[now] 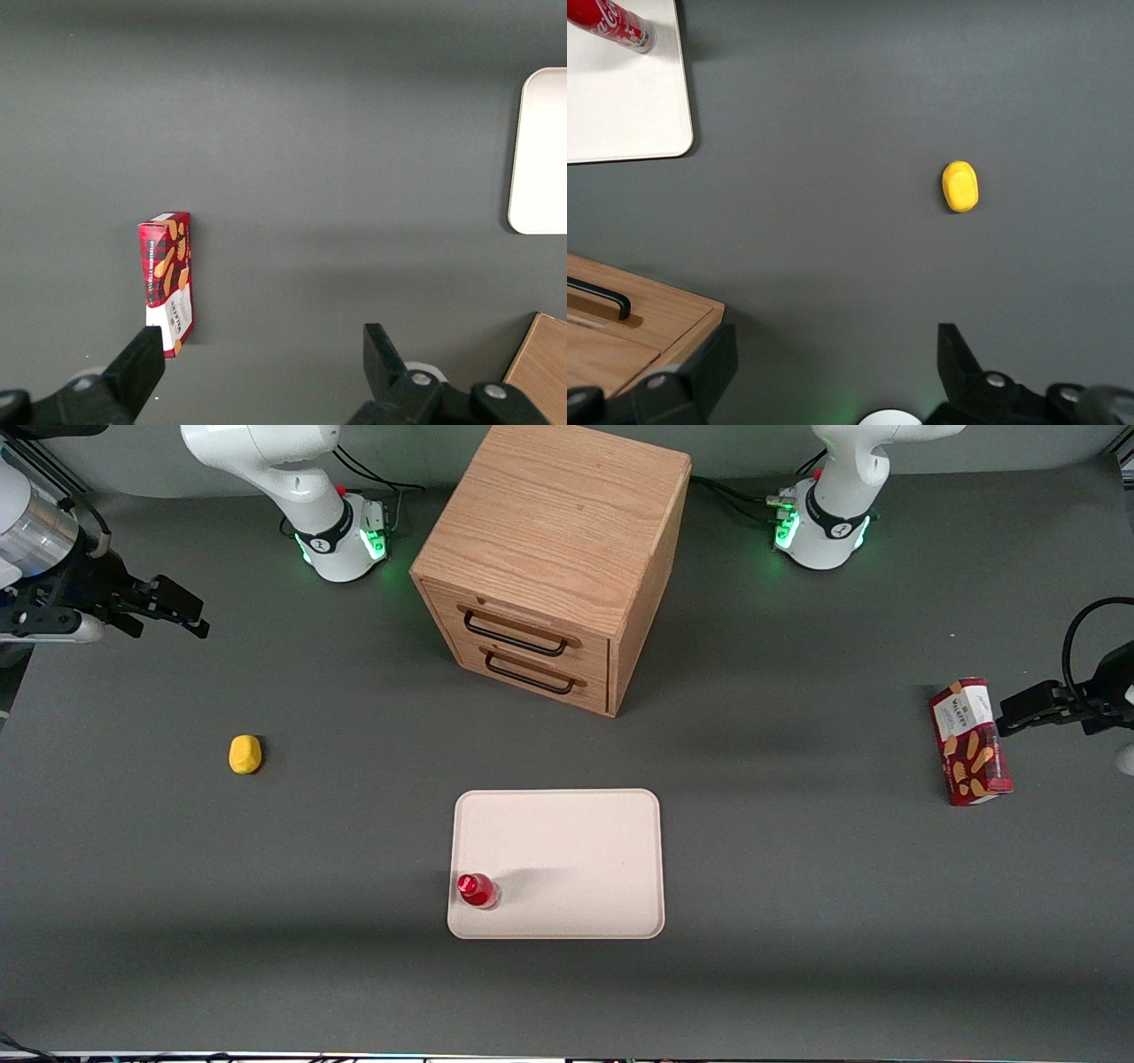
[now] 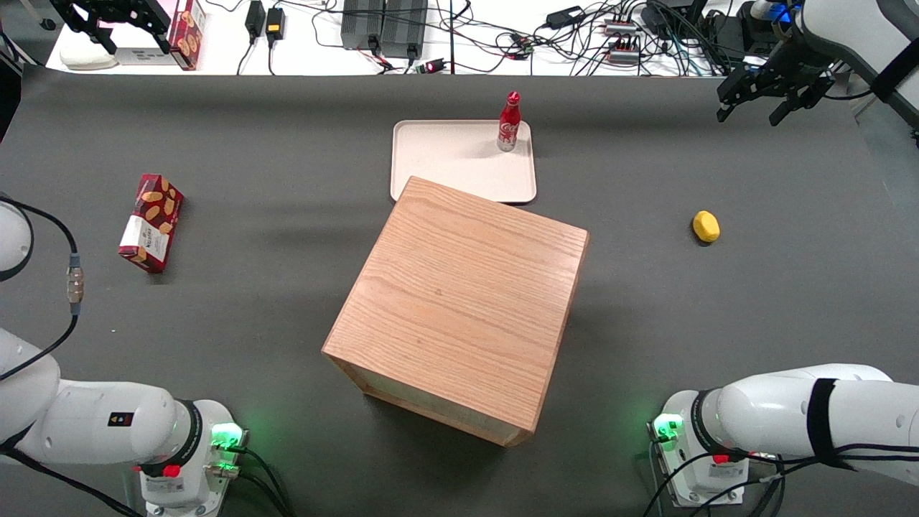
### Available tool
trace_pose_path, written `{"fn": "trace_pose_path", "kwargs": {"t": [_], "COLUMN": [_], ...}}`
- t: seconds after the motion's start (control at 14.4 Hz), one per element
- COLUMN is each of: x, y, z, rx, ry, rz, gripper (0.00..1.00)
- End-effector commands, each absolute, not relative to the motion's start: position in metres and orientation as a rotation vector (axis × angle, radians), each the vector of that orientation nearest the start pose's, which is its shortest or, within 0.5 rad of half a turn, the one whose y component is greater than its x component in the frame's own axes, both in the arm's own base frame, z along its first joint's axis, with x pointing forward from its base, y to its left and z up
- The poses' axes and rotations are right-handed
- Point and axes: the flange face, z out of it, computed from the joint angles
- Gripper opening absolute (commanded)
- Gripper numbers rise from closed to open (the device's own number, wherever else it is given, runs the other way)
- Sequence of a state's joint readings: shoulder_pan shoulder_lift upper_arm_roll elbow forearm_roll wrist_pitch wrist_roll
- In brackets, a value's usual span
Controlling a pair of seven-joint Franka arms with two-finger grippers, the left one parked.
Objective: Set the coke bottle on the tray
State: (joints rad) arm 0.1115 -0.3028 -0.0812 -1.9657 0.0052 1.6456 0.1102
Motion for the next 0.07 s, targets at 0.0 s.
{"fn": "trace_pose_path", "kwargs": {"t": [0.0], "x": [0.4653], "y": [0.0067], "z": [0.6054], "rx": [-3.131], "ry": [0.080], "rz": [0.046], "gripper": [1.00]}}
